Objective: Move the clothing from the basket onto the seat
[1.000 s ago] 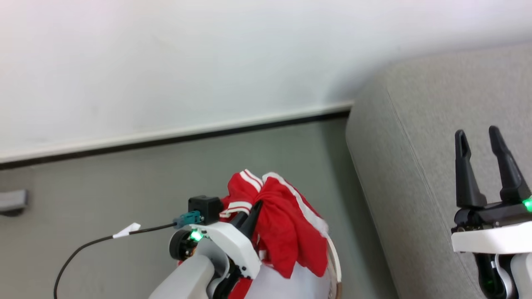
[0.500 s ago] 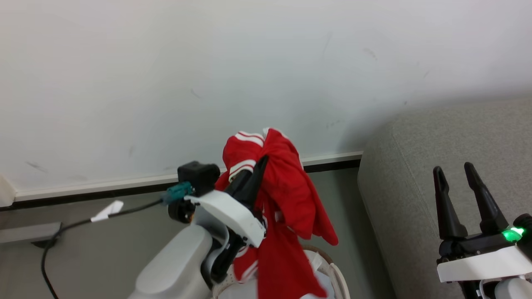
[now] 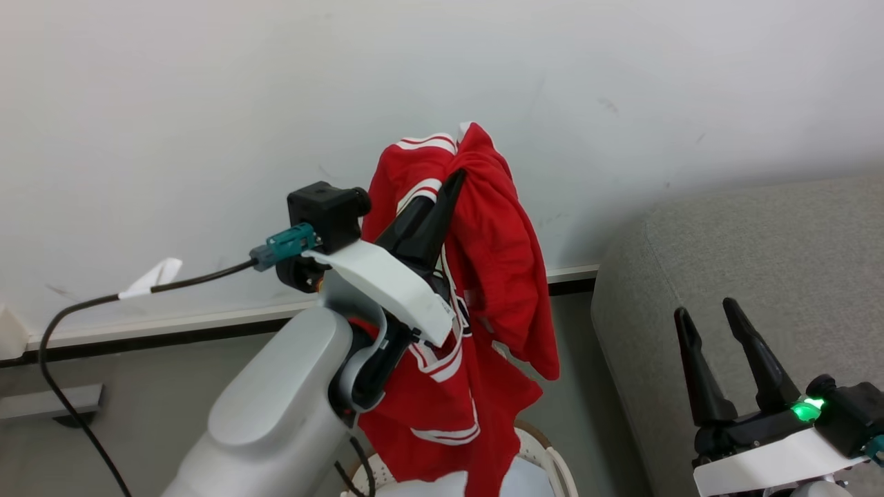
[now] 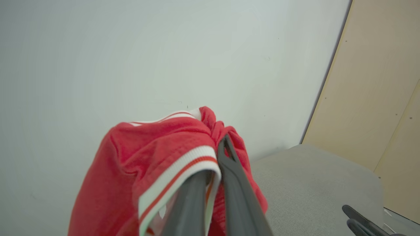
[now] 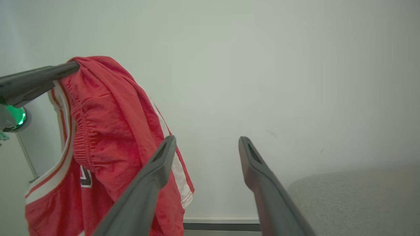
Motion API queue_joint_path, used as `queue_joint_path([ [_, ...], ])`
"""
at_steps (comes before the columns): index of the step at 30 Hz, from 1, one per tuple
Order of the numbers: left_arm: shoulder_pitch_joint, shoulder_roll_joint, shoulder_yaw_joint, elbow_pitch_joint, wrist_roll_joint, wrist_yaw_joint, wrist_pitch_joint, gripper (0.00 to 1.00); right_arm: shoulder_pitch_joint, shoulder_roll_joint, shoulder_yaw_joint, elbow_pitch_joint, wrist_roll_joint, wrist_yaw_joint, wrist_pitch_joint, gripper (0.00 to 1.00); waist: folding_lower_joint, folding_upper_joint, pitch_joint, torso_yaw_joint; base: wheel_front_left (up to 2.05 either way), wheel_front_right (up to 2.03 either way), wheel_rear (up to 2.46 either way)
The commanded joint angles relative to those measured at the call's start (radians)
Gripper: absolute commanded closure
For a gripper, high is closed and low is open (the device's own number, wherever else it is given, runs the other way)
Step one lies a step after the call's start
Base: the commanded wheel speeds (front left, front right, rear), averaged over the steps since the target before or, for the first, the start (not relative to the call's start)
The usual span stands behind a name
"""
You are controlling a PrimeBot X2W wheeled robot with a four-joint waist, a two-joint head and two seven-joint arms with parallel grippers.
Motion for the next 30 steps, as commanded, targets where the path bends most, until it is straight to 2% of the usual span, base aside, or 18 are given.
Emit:
queue_joint_path([
  [1,-0.007,0.007,0.003,-0.01,0.003,0.006,0.002,1.0,0.008,0.0,0.01,0.003,0.007,-0.002,-0.003,0.0,0.0001,-0.0001,0.002,-0.003,0.0,0.0,0.0],
  [10,0.001,0.009,-0.002,-0.001,-0.007,0.014,0.01,1.0,-0.033,-0.008,0.093,-0.002,0.023,-0.002,-0.003,0.0,0.0001,-0.0001,0.017,-0.003,0.0,0.0,0.0],
  [18,-0.01,-0.008,-0.018,0.022,-0.011,0.005,0.012,1.0,-0.119,-0.029,0.282,0.009,0.057,-0.002,-0.003,0.0,0.0001,-0.0001,0.027,0.014,0.0,0.0,0.0],
  [25,-0.009,-0.036,-0.05,0.04,-0.01,-0.008,0.016,1.0,-0.211,-0.016,0.399,0.081,0.089,-0.002,-0.003,0.0,0.0001,-0.0001,0.031,0.042,0.0,0.0,0.0],
  [30,-0.007,-0.061,-0.085,0.049,-0.011,-0.024,0.019,1.0,-0.293,0.004,0.448,0.204,0.128,-0.002,-0.003,0.0,0.0001,-0.0001,0.032,0.077,0.0,0.0,0.0],
])
